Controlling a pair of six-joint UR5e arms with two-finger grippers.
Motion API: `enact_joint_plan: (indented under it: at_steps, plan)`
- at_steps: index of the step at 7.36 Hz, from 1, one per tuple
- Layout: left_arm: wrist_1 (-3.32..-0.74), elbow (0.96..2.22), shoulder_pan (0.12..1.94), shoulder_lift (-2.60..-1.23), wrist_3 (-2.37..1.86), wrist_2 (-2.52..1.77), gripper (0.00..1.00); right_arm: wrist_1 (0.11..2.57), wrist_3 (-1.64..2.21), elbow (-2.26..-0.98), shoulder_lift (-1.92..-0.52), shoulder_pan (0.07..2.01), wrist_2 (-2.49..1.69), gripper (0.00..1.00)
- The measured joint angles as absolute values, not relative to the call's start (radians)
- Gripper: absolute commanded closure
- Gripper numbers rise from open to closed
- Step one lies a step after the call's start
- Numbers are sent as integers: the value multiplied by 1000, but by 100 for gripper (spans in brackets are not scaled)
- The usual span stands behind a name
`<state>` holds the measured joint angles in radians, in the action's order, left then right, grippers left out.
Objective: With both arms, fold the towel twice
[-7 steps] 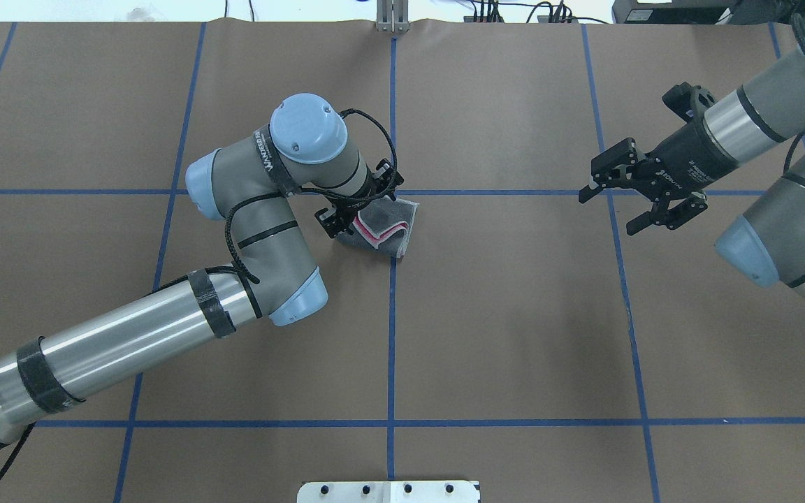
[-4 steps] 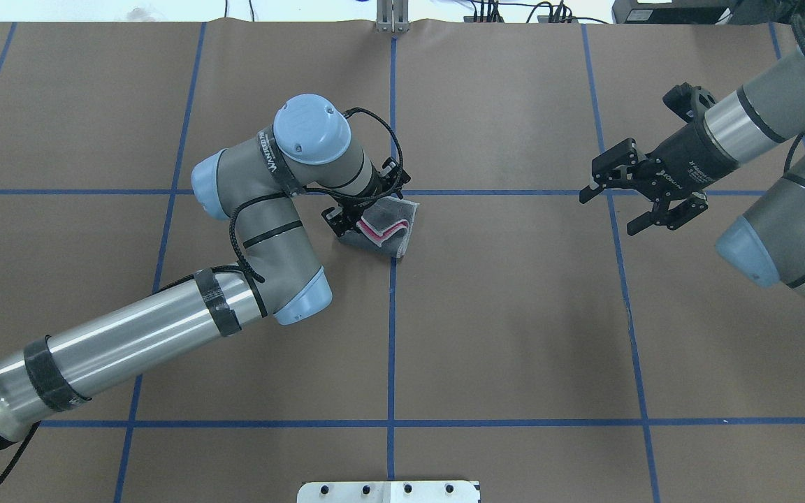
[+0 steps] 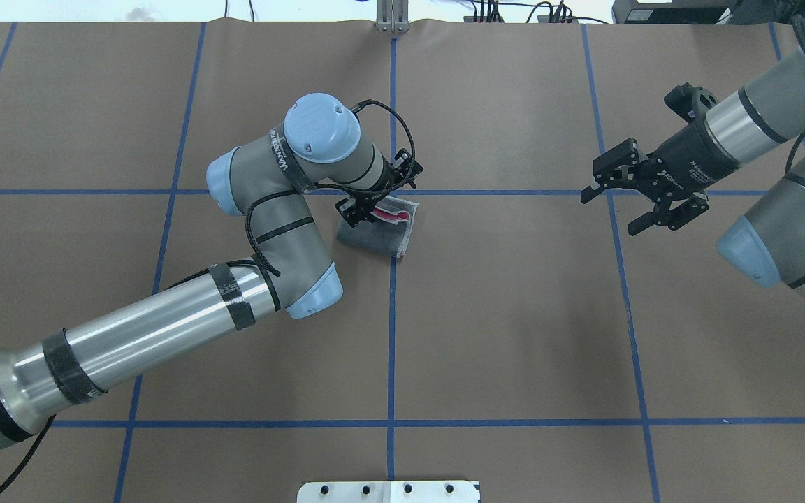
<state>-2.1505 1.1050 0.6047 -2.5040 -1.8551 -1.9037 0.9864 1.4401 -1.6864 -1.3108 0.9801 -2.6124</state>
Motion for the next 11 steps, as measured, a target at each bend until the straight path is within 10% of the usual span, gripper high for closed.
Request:
enact_joint_plan:
  at_steps: [6, 11]
  plan:
    - [-2223, 981, 616, -2607, -1849, -1867, 0, 989, 1439, -1683, -1309, 1015, -2612, 0]
    - [-1912, 1164, 793, -2604, -1656, -2043, 0, 1011, 1271, -1581, -1314, 1165, -2621, 0]
